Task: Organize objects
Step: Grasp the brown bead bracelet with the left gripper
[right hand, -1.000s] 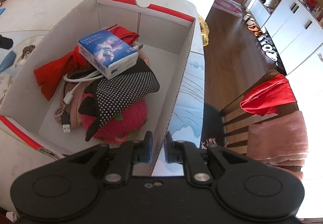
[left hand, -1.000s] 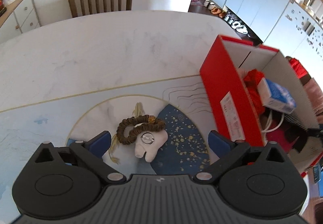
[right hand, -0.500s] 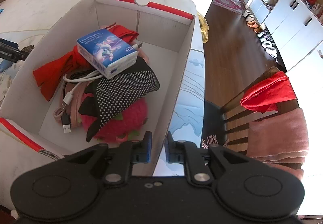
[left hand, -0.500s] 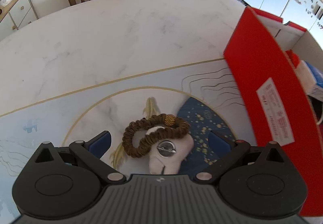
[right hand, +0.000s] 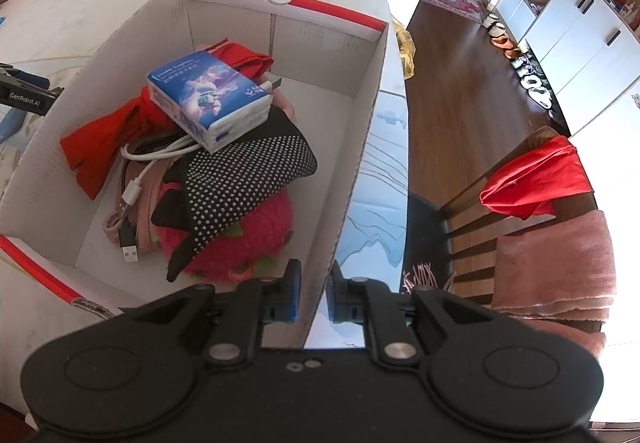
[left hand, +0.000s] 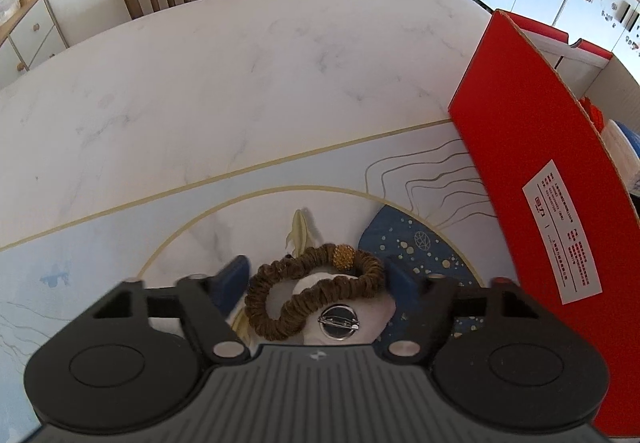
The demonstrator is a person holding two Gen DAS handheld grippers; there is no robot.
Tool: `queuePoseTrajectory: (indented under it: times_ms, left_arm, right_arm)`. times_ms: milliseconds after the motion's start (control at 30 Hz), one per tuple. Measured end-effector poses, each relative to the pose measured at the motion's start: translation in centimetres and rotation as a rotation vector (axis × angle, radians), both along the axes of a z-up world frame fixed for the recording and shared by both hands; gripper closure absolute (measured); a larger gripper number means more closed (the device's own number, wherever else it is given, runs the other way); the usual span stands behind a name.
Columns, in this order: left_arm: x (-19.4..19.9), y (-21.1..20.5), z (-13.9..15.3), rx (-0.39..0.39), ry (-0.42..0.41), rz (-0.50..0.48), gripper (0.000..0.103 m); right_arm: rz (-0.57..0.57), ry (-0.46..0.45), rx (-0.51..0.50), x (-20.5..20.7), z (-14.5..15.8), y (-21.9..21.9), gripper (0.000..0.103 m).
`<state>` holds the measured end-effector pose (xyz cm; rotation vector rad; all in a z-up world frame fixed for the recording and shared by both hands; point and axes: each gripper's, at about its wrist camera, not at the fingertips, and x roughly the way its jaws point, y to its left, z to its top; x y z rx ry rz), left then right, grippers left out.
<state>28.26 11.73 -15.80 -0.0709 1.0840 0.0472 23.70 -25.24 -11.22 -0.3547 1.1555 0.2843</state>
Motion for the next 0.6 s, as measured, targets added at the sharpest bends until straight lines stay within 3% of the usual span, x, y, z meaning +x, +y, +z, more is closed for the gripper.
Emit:
queuePoseTrajectory:
  times_ms: [67,200,267,333,600]
  left_arm:
    - [-0.1,0.2,0.0,-0.012,-0.004,0.002,0.043]
    - [-0.4,0.6,0.3,-0.030,-0.014,0.015,0.072]
    - [-0.6,0.8,0.7,-0.038,-0.022,0.027,0.080]
    - [-0.9,1.2,1.2,-0.050,-0.034,0.041,0.094]
    - [-2.0,2.2,3.8,-0.093,-0.062,0.077,0.096]
  right_arm:
    - [-0.001,0.002,0.002,0.0,-0.1,-0.1,0.091]
    - [-0.001,0.002,0.002,0.1,0.0,-0.1,0.091]
    - [-0.001,0.002,0.003,0.1,0.0,-0.1,0.091]
    - [-0.001,0.003,0.003,0.1,0.0,-0.1,0.091]
    - [0.000,-0.003,0.003,0.1,0.0,0.0,0.092]
